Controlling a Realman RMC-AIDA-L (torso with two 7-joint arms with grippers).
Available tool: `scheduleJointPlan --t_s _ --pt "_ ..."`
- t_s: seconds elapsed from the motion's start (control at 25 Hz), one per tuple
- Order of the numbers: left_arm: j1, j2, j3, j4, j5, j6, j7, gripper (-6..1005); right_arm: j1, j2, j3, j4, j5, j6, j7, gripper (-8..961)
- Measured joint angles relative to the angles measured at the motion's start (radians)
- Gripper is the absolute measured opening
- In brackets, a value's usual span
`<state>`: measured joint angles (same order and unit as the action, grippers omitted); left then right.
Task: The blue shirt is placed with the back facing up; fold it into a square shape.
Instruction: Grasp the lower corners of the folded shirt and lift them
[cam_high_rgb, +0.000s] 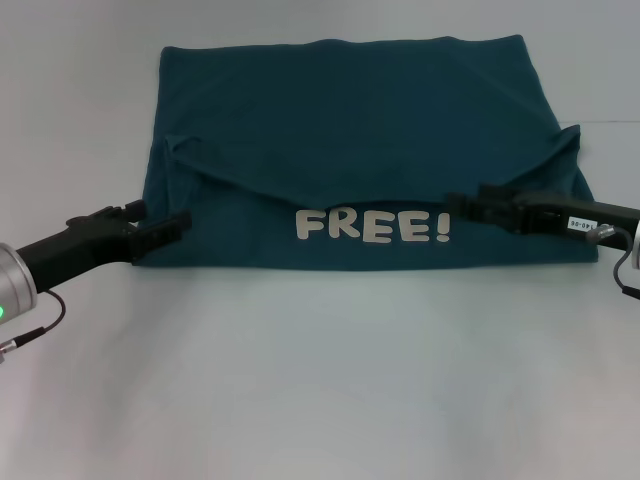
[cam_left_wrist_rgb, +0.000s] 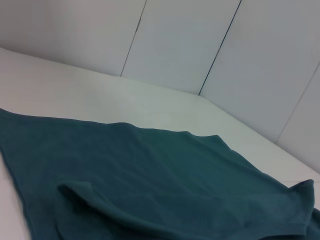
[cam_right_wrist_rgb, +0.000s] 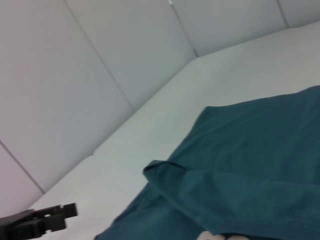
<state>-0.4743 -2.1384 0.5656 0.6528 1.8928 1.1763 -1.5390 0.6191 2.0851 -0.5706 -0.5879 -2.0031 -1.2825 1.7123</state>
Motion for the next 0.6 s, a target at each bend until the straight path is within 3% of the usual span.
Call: scheduleJointPlan --t_s 0.6 --pt "0.01 0.002 -0.006 0.022 0.0 0.008 -0.013 828 0.035 0.007 -0.009 0.003 0.005 -0.013 0.006 832"
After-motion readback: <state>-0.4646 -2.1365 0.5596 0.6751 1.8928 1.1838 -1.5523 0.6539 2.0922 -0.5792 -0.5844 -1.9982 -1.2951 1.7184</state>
